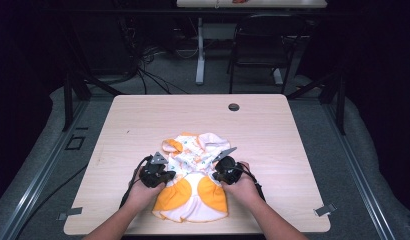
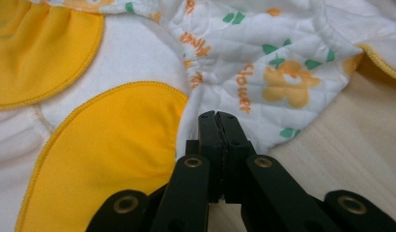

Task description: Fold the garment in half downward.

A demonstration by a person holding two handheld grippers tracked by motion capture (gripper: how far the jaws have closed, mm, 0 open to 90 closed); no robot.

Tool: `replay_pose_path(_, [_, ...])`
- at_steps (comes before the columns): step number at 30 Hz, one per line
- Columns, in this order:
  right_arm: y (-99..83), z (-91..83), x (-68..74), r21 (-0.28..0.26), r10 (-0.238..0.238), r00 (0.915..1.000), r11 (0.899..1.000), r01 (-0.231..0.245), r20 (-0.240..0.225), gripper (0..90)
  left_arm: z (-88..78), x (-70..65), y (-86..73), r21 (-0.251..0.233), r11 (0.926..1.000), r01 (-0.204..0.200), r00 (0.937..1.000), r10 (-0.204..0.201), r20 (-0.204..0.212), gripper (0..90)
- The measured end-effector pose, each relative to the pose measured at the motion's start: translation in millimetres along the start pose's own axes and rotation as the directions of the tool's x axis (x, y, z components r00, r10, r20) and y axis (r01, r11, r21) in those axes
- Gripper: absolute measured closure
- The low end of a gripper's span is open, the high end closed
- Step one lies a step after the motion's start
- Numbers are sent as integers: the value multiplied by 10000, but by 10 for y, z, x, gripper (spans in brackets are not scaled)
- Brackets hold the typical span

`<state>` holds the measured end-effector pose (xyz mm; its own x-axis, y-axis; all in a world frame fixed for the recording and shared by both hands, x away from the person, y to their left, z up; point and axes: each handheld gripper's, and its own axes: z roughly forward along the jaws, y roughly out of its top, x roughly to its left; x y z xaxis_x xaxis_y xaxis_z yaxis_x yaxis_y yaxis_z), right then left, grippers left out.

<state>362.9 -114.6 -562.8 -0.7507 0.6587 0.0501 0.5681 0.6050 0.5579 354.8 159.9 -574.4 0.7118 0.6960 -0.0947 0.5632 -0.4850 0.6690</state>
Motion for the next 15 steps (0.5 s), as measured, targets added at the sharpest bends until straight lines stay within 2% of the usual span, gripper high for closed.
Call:
replay_pose_path(9, [-155,-101,138,121,-285,9992,9995,288,-284,900,-93,-131,-125,85,9999,-97,9984,92,556,900])
replay_pose_path(15, [-198,-142,189,296,-438,9979,9985,452,-476,900,-125,-190,-144,244,9992,-320,9972,303,681,900])
